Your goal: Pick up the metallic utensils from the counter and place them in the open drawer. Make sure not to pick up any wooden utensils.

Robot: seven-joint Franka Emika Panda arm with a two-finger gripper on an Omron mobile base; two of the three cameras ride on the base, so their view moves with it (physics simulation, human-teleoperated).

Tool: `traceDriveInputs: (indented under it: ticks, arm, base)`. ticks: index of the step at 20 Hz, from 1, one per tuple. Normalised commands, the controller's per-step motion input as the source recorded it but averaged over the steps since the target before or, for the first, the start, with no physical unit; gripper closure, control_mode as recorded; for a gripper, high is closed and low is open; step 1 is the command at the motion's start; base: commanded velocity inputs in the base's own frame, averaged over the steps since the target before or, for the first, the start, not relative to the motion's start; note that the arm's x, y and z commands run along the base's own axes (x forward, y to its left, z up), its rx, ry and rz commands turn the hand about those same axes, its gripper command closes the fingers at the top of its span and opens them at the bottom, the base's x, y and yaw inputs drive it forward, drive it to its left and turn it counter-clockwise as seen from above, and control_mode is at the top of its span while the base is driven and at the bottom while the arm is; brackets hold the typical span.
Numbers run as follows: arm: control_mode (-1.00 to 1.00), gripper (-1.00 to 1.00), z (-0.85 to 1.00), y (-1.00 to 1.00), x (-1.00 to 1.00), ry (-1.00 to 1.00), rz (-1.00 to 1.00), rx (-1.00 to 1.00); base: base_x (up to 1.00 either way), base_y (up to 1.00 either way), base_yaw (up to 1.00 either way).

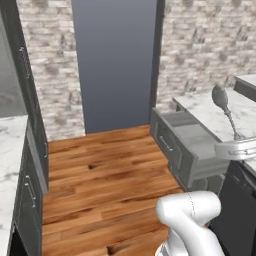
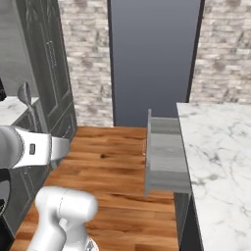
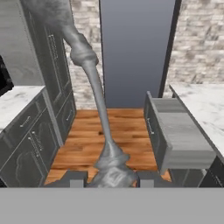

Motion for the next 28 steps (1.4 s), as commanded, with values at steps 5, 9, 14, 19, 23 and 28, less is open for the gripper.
traceDriveInputs:
  ticks: [5, 9, 14, 19, 23, 28]
  arm:
    - [1.00, 1.00, 0.00, 0.00, 0.00, 0.00, 0.00, 0.00]
    - [1.00, 1.00, 0.00, 0.00, 0.00, 0.00, 0.00, 0.00]
    - [1.00, 1.00, 0.00, 0.00, 0.00, 0.00, 0.00, 0.00]
    - [1.00, 1.00, 0.00, 0.00, 0.00, 0.00, 0.00, 0.00]
    - [1.00, 1.00, 0.00, 0.00, 0.00, 0.00, 0.00, 0.00]
    - [1.00, 1.00, 0.00, 0.00, 0.00, 0.00, 0.00, 0.00]
  base:
    - [0.34, -0.02, -0.06]
    - [0.06, -0.27, -0.02]
    - [0.29, -0.43, -0.04]
    - [0.18, -0.34, -0.02]
    - [0.25, -0.25, 0.00]
    - [0.19, -0.20, 0.01]
